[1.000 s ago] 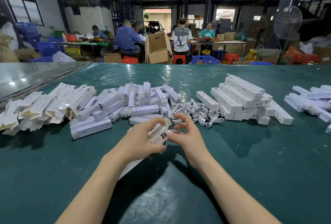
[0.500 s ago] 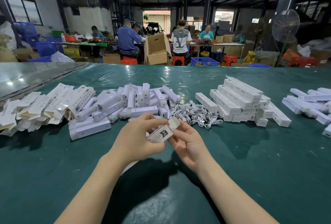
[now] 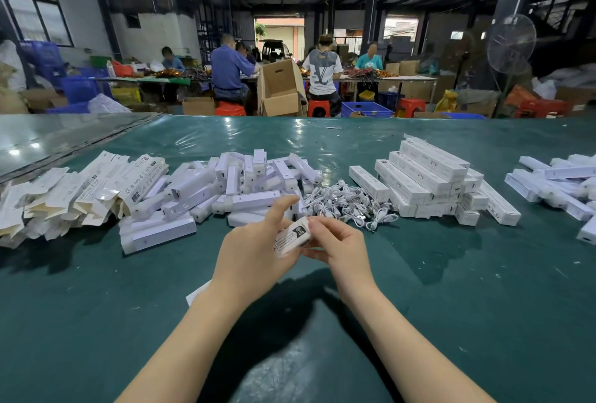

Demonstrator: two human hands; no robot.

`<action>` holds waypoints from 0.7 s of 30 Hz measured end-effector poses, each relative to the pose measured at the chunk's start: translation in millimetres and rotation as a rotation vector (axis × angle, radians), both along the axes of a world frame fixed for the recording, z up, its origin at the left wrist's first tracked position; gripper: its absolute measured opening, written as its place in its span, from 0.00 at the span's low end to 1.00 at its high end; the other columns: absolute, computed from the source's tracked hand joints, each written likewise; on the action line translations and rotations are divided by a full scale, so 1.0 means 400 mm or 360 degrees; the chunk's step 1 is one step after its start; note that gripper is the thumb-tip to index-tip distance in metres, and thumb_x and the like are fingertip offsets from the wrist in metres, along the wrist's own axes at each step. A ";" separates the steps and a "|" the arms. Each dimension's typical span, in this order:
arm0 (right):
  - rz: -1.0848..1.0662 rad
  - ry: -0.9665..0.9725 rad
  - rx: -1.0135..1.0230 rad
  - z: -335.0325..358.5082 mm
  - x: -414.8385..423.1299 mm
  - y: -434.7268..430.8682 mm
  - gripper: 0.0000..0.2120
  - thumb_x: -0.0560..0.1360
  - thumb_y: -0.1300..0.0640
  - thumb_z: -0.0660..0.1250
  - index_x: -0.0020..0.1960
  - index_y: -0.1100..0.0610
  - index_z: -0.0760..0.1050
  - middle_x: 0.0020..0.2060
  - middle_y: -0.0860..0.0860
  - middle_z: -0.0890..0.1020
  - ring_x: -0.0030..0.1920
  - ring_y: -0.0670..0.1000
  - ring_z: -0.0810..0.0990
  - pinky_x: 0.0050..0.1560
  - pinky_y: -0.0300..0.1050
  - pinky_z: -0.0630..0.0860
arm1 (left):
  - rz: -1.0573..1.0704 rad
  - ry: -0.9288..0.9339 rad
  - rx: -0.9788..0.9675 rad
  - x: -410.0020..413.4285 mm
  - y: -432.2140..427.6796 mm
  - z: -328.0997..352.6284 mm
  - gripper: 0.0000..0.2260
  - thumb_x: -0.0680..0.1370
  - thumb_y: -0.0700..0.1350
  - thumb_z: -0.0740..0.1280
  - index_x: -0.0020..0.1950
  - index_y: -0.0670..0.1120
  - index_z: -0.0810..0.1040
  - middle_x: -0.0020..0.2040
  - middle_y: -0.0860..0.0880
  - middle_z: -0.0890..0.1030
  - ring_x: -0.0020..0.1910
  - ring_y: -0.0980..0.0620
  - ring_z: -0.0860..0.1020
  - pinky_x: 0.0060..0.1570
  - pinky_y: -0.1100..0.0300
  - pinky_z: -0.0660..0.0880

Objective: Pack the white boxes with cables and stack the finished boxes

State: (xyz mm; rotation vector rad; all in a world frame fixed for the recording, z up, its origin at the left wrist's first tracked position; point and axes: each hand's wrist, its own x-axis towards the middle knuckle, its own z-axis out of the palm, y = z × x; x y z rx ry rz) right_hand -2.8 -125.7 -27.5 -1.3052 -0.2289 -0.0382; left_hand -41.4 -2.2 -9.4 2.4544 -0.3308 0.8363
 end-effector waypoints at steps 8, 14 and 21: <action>-0.0170 -0.0074 -0.0203 -0.008 0.003 -0.002 0.09 0.76 0.63 0.63 0.42 0.60 0.81 0.35 0.56 0.81 0.35 0.52 0.77 0.39 0.47 0.78 | 0.0004 -0.0236 0.0065 0.005 -0.005 -0.020 0.34 0.64 0.42 0.75 0.60 0.61 0.59 0.46 0.57 0.84 0.36 0.47 0.82 0.35 0.54 0.76; -0.0139 -0.0551 -0.0636 -0.007 -0.015 0.001 0.12 0.75 0.60 0.66 0.57 0.50 0.79 0.34 0.38 0.80 0.34 0.34 0.76 0.40 0.27 0.70 | 0.0151 -0.0404 -0.0002 0.009 0.002 -0.016 0.28 0.66 0.46 0.75 0.58 0.57 0.63 0.40 0.56 0.84 0.32 0.47 0.81 0.33 0.58 0.74; -0.0015 0.0007 0.0213 0.002 -0.009 0.033 0.13 0.76 0.68 0.61 0.55 0.55 0.76 0.39 0.57 0.82 0.34 0.45 0.80 0.39 0.38 0.79 | 0.0007 -0.0024 -0.0249 0.015 -0.010 -0.015 0.24 0.71 0.47 0.72 0.65 0.51 0.69 0.50 0.61 0.78 0.47 0.53 0.79 0.46 0.60 0.71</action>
